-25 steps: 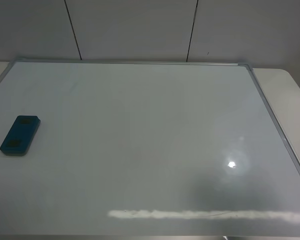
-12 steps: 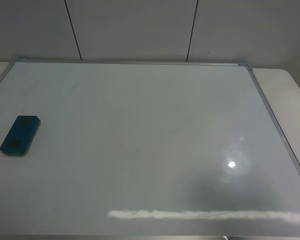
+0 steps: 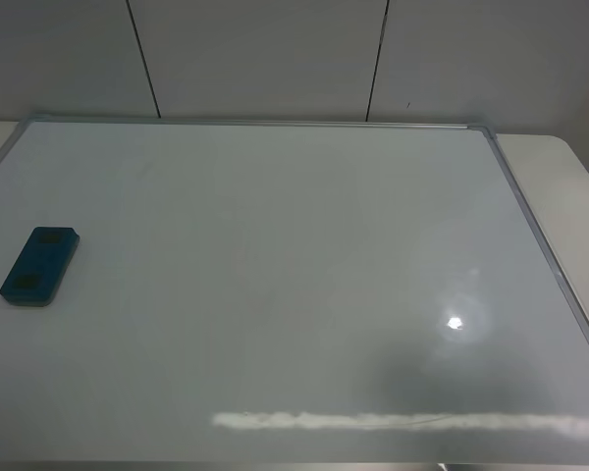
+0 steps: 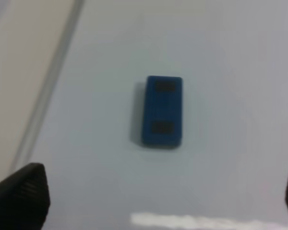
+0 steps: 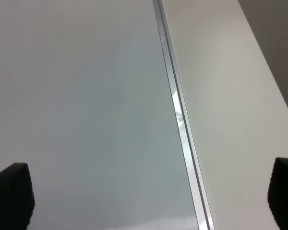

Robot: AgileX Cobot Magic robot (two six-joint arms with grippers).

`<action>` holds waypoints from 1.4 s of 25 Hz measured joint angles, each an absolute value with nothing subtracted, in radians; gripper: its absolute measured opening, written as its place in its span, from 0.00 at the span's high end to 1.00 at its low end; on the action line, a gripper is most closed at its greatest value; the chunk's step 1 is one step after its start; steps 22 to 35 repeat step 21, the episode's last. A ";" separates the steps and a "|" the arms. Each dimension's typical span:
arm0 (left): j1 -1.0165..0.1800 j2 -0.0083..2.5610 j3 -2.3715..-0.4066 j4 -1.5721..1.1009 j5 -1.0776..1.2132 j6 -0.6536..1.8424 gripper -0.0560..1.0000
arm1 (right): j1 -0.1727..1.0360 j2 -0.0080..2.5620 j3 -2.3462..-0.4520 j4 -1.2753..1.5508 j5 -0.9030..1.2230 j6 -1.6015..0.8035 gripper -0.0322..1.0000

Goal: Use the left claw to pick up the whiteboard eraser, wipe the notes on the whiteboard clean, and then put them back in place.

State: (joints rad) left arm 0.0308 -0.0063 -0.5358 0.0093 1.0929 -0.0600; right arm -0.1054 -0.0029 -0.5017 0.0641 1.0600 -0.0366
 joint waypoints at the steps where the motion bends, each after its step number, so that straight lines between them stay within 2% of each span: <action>1: 0.031 -0.006 -0.519 0.000 1.084 -0.060 0.01 | -0.105 -0.003 -0.502 0.064 1.060 -0.037 0.03; 35: -0.026 -0.006 -0.506 0.000 1.063 -0.060 0.01 | -0.105 -0.003 -0.502 0.064 1.060 -0.037 0.03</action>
